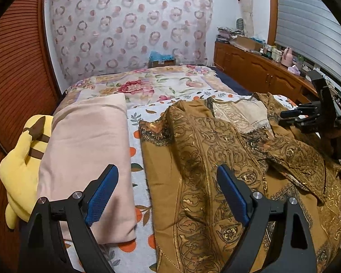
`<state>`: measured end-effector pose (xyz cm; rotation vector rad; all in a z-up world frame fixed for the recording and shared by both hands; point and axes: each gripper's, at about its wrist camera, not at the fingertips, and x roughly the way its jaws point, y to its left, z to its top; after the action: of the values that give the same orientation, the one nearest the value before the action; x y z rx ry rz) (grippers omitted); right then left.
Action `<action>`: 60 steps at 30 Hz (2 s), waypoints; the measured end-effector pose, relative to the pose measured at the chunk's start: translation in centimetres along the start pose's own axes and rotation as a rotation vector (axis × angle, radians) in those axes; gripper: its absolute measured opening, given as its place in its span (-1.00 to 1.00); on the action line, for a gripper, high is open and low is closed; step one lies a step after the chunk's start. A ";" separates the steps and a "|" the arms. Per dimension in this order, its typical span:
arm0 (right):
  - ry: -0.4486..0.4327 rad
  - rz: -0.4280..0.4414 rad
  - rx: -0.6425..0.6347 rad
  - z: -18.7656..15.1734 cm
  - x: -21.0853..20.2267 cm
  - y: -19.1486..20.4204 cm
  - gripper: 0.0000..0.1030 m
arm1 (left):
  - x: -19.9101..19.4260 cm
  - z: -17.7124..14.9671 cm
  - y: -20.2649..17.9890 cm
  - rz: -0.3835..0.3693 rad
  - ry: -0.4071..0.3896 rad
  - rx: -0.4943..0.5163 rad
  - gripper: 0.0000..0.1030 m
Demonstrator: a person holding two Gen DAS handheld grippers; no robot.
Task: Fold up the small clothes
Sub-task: 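Grasp the gold garment edge with the left gripper while the right gripper lifts another edge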
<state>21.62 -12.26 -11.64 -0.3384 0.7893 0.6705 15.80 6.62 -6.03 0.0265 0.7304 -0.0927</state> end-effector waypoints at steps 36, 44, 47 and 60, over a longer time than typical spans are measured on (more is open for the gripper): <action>0.028 -0.184 0.252 -3.5 -3.2 -10.9 0.18 | 5.9 4.2 3.7 -0.034 0.154 0.024 -0.04; -0.012 -0.199 0.266 -4.0 -2.8 -10.6 0.18 | 9.9 4.9 2.4 -0.020 0.275 0.058 0.04; -0.023 -0.179 0.245 -4.3 -3.2 -9.4 -0.28 | 10.0 5.0 2.6 -0.074 0.279 0.030 0.04; -0.232 -0.275 0.165 -3.5 -14.0 -6.3 -0.92 | -0.5 8.1 3.6 -0.105 0.006 -0.031 -0.91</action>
<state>16.68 -24.67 -3.29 -0.2084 0.5589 0.3747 21.18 9.80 0.28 -0.0414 0.7394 -0.1814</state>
